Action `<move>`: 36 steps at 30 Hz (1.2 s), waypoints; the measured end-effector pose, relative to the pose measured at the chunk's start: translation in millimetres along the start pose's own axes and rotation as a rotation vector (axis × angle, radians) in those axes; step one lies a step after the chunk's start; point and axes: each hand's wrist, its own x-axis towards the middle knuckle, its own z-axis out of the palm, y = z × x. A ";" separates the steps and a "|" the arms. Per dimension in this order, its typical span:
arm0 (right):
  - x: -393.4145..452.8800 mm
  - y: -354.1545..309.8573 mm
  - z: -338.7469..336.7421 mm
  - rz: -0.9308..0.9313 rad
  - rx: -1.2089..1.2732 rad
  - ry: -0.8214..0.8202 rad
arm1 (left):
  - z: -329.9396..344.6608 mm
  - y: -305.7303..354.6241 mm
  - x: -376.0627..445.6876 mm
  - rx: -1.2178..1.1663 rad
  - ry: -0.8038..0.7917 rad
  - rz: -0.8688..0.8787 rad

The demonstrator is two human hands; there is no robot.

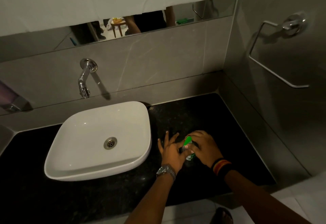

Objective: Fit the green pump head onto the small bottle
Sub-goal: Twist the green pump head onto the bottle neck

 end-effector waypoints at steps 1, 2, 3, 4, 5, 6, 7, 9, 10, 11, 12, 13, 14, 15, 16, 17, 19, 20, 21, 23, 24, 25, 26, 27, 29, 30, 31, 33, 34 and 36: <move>-1.4 1.1 2.4 -0.008 -0.031 0.018 | 0.9 1.1 -0.6 -0.007 0.016 -0.008; -2.3 2.6 4.2 -0.018 -0.060 0.029 | 1.7 2.6 -1.7 -0.018 0.030 -0.013; -3.0 4.2 5.0 -0.024 -0.083 0.035 | 2.1 4.4 -2.6 -0.026 0.037 -0.015; -2.7 5.9 4.9 -0.027 -0.099 0.041 | 1.8 5.8 -2.8 -0.027 0.039 -0.016; -1.9 7.2 4.9 -0.030 -0.108 0.052 | 1.3 6.6 -2.5 -0.022 0.040 -0.017; -1.0 7.9 4.6 -0.034 -0.113 0.064 | 0.5 7.0 -1.8 -0.011 0.041 -0.018; 0.4 7.7 3.8 -0.034 -0.108 0.068 | -0.8 7.2 -0.7 0.002 0.039 -0.019; 4.6 7.0 1.1 -0.020 -0.062 0.045 | -3.0 5.9 0.8 0.013 0.035 -0.019; 6.7 7.2 -1.3 -0.015 -0.023 0.022 | -3.8 5.0 0.8 0.008 0.035 -0.015; 7.7 7.6 -4.1 -0.014 0.022 -0.009 | -3.7 4.5 0.1 0.005 0.030 -0.012; 8.6 7.9 -8.0 -0.024 0.066 -0.047 | -3.2 4.3 -0.6 0.008 0.026 -0.009; 8.8 8.7 -12.0 -0.049 0.101 -0.084 | -1.7 4.0 -1.3 0.014 0.023 -0.010; 8.5 9.7 -16.3 -0.085 0.119 -0.120 | 0.0 3.8 -2.3 0.017 0.025 -0.014; 8.1 9.8 -20.4 -0.131 0.111 -0.148 | 1.5 3.6 -3.3 0.013 0.028 -0.019; 8.6 8.7 -24.1 -0.179 0.085 -0.168 | 2.2 3.1 -3.7 0.008 0.030 -0.024; 10.0 7.3 -27.3 -0.222 0.054 -0.187 | 2.6 2.4 -3.3 0.010 0.031 -0.027; 14.1 3.1 -32.8 -0.280 -0.005 -0.228 | 3.4 -0.1 -1.6 0.015 0.035 -0.024; 16.8 1.5 -35.2 -0.300 -0.039 -0.238 | 3.9 -1.0 -1.3 0.008 0.038 -0.020; 19.6 0.4 -37.3 -0.314 -0.071 -0.239 | 4.3 -1.3 -1.5 -0.003 0.039 -0.015; 24.0 -0.3 -41.6 -0.321 -0.110 -0.228 | 5.2 -1.8 -1.9 -0.016 0.042 -0.006; 25.4 -0.2 -43.8 -0.322 -0.123 -0.225 | 5.8 -2.4 -2.1 -0.016 0.047 -0.002; 26.2 0.1 -45.8 -0.325 -0.135 -0.222 | 6.2 -2.8 -1.9 -0.012 0.050 0.000; 26.9 0.2 -47.7 -0.331 -0.144 -0.221 | 6.5 -2.9 -2.0 -0.007 0.052 0.002; 27.3 0.2 -49.5 -0.337 -0.151 -0.221 | 6.6 -3.0 -2.0 -0.003 0.051 0.003; 28.6 -0.3 -52.9 -0.346 -0.159 -0.222 | 6.3 -3.2 -1.6 -0.003 0.047 0.006; 29.6 -1.0 -54.1 -0.348 -0.164 -0.221 | 5.9 -3.4 -1.4 -0.009 0.045 0.006; 30.1 -1.9 -55.6 -0.346 -0.170 -0.218 | 5.7 -3.3 -1.1 -0.016 0.045 0.006; 30.5 -4.0 -57.5 -0.329 -0.178 -0.196 | 5.3 -2.7 -0.9 -0.029 0.045 0.002; 29.7 -5.2 -57.2 -0.314 -0.178 -0.175 | 5.1 -2.1 -1.0 -0.035 0.043 -0.001; 27.0 -8.3 -54.7 -0.281 -0.168 -0.120 | 4.3 -0.3 -1.1 -0.047 0.042 -0.007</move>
